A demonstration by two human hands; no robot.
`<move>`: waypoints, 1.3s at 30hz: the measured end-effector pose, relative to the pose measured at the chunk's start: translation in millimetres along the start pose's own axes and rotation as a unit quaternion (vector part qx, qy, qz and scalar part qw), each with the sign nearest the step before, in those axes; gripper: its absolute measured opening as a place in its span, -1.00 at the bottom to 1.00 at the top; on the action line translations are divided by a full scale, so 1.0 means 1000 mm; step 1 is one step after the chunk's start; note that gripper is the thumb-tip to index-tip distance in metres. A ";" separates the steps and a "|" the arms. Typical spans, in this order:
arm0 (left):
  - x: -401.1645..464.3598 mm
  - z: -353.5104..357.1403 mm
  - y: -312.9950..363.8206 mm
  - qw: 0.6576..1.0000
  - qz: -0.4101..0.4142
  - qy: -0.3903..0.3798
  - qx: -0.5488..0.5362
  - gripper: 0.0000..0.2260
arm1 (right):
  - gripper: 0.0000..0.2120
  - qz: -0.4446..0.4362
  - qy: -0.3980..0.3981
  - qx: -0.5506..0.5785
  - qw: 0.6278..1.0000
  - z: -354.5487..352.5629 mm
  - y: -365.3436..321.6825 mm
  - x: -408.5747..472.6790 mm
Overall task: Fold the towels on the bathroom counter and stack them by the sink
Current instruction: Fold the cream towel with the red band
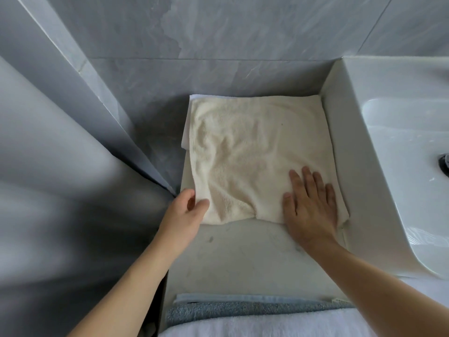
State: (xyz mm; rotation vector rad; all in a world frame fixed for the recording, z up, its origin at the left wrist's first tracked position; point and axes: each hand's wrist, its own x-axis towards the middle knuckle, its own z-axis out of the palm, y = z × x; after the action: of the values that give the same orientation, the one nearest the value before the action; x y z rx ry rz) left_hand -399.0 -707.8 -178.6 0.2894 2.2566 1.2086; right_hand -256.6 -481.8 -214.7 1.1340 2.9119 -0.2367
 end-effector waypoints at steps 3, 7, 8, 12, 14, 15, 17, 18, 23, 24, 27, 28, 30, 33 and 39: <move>-0.007 -0.001 0.003 0.997 0.005 -0.074 -0.012 -0.91 | -0.37 0.003 0.000 0.001 1.000 0.000 0.000 0.000; -0.002 -0.003 0.015 0.992 -0.028 -0.121 0.037 -0.88 | -0.37 0.005 0.006 0.008 1.000 0.000 0.000 -0.001; 0.000 -0.003 0.017 0.990 -0.042 -0.116 0.061 -0.79 | -0.37 0.005 0.007 0.008 1.000 0.000 0.000 -0.001; 0.011 -0.012 0.018 0.996 -0.062 0.012 0.060 -0.70 | -0.37 0.009 0.019 0.019 1.000 0.001 0.001 -0.001; 0.015 -0.024 0.014 0.992 -0.070 0.097 0.029 -0.71 | -0.38 0.009 0.023 0.025 0.999 0.001 0.001 -0.001; 0.016 -0.027 0.011 0.990 -0.076 0.116 0.025 -0.71 | -0.39 0.008 0.024 0.024 0.999 0.002 0.001 -0.001; 0.013 -0.025 0.008 0.991 -0.081 0.105 0.033 -0.66 | -0.40 0.009 0.024 0.020 0.999 0.002 0.001 -0.001; 0.012 -0.020 0.007 0.991 -0.086 0.100 0.032 -0.63 | -0.40 0.011 0.021 0.016 1.000 0.002 0.001 -0.001; 0.004 -0.010 0.007 0.975 -0.082 0.159 0.131 -0.85 | -0.41 0.011 0.013 0.003 1.000 0.002 0.001 -0.001; 0.003 -0.010 0.010 0.960 -0.060 0.196 0.191 -0.86 | -0.41 0.012 0.014 0.007 1.000 0.002 0.001 -0.001; 0.011 0.002 0.027 0.911 0.119 0.257 0.298 -0.69 | -0.41 0.013 0.017 0.018 1.000 0.000 0.000 -0.002; 0.017 0.012 0.040 0.903 0.191 0.244 0.298 -0.68 | -0.41 0.014 0.019 0.020 1.000 0.000 0.000 -0.002; 0.036 0.037 0.067 0.884 0.311 0.167 0.305 -0.73 | -0.40 0.015 0.017 0.022 0.999 0.000 -0.001 -0.002; 0.077 0.080 0.102 0.842 0.411 0.009 0.350 -0.64 | -0.39 0.015 0.013 0.024 1.000 0.000 0.000 -0.001; 0.150 0.098 0.092 0.825 0.267 -0.020 0.498 -0.47 | -0.39 0.011 0.026 0.034 0.999 0.000 0.001 -0.001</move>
State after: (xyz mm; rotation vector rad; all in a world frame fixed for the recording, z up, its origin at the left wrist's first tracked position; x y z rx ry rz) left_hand -473.3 -522.0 -202.6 1.3860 2.6543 0.0733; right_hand -255.3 -481.3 -214.8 1.1992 2.9553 -0.3142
